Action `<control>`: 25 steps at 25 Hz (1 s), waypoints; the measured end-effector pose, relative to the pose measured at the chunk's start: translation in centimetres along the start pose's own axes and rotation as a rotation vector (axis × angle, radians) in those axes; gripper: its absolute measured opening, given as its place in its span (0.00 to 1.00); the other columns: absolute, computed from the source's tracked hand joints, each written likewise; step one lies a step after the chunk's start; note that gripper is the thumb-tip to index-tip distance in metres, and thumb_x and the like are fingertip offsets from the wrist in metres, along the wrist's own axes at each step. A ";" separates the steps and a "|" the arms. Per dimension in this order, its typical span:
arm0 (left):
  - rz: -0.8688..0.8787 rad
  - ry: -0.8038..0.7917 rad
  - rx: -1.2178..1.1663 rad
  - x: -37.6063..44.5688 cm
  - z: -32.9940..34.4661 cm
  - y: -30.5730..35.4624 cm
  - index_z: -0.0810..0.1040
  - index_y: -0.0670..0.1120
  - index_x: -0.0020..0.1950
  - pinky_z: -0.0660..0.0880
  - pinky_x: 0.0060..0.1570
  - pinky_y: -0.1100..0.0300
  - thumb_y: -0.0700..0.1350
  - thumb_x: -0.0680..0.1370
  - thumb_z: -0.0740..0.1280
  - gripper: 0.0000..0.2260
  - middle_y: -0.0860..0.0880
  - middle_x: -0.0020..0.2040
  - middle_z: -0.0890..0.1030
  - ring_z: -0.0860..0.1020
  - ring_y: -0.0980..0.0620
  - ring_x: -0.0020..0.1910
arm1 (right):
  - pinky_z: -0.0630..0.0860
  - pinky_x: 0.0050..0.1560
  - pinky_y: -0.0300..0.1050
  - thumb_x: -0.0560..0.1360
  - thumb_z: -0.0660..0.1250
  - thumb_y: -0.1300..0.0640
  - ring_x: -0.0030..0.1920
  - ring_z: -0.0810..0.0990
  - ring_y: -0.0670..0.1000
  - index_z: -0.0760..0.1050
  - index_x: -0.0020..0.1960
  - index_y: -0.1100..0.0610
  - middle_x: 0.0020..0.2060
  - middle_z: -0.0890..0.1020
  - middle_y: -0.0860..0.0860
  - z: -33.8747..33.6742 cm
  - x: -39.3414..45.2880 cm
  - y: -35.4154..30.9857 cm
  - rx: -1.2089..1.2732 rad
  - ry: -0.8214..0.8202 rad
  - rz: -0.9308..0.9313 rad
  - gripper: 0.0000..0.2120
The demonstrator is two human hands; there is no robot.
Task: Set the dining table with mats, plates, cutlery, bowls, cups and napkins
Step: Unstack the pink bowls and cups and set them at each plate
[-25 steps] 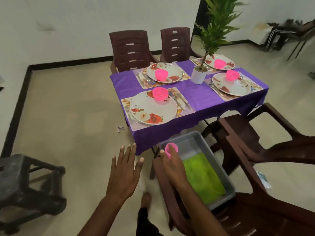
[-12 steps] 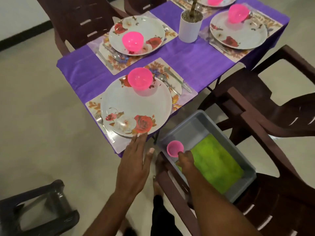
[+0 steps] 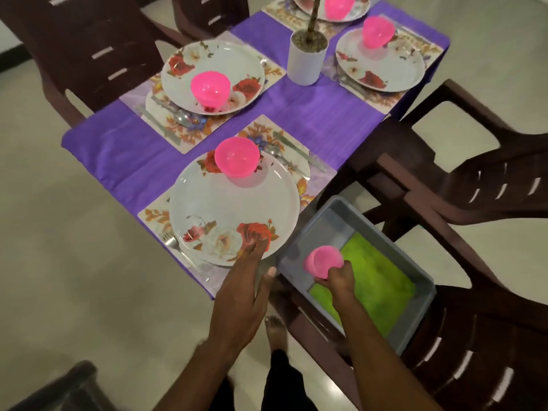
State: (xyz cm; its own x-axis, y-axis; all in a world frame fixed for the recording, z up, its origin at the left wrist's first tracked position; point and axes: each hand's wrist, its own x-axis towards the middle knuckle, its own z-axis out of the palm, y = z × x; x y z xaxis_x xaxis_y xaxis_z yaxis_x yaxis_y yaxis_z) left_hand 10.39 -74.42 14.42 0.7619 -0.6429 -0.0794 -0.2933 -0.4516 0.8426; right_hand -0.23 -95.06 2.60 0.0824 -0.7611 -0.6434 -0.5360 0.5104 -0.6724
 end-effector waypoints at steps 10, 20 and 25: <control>0.378 -0.452 -0.083 4.6 -7.8 8.1 0.57 0.65 0.80 0.71 0.69 0.58 0.65 0.68 0.77 0.45 0.66 0.76 0.66 0.66 0.67 0.72 | 0.81 0.34 0.50 0.75 0.63 0.71 0.38 0.84 0.61 0.82 0.52 0.62 0.44 0.83 0.65 -7.0 -19.8 -11.7 0.067 -0.110 -0.462 0.12; 0.433 -0.344 -0.009 2.5 -15.5 5.6 0.62 0.68 0.73 0.78 0.60 0.58 0.76 0.66 0.71 0.39 0.68 0.68 0.72 0.73 0.64 0.64 | 0.77 0.31 0.50 0.74 0.71 0.68 0.33 0.83 0.60 0.82 0.45 0.63 0.33 0.84 0.58 1.2 -28.3 -13.2 -0.043 -0.136 -0.578 0.03; 0.378 -0.282 -0.027 1.8 -18.5 2.7 0.64 0.67 0.72 0.80 0.56 0.62 0.78 0.65 0.69 0.38 0.68 0.63 0.74 0.75 0.63 0.61 | 0.76 0.31 0.49 0.70 0.67 0.66 0.27 0.81 0.59 0.81 0.43 0.60 0.26 0.81 0.57 4.1 -30.2 -14.0 -0.176 -0.241 -0.635 0.05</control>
State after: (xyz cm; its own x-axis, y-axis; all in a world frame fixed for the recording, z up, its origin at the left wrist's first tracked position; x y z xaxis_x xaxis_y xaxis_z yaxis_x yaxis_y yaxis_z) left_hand 21.64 -65.42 26.41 0.4163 -0.9040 0.0973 -0.5020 -0.1393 0.8536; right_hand 8.20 -77.55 29.91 0.5980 -0.7699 -0.2228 -0.4490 -0.0915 -0.8888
